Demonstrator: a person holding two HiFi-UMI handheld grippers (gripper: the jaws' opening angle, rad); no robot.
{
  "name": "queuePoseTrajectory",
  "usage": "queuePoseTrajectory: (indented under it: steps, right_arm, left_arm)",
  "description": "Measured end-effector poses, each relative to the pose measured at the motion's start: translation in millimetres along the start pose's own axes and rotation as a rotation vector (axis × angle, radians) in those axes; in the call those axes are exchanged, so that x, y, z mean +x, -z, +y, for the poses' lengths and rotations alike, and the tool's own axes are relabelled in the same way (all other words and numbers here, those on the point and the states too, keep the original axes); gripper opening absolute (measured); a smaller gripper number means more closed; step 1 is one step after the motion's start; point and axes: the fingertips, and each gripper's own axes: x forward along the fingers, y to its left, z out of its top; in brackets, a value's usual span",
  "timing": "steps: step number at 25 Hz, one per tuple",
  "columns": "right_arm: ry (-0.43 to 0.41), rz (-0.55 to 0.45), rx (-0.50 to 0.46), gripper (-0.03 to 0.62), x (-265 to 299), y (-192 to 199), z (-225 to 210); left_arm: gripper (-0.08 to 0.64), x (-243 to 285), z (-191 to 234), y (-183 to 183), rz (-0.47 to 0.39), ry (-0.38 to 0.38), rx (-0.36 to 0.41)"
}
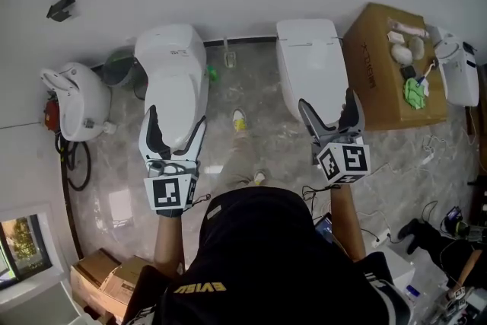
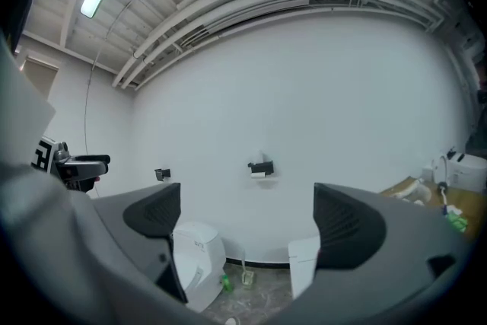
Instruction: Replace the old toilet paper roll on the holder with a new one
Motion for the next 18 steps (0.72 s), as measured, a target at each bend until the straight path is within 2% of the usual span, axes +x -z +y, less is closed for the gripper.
queuePoseTrajectory:
  steps: [6,11,18]
  right_arm:
    - [0.048,0.004,-0.021,0.537,79,-3,-17]
    - [0.074,0.044,-0.026,0.535,170,-5,-24]
    - [0.046,0.037,-0.175,0.537,293,-38,-5]
  left_arm:
    - [0.454,91,48,29,-0.02,0.014,-0.042]
    - [0.454,196,82,28,-0.058,0.071,-0.092]
    - [0.454,318,130,44,-0.048,0.146,-0.106]
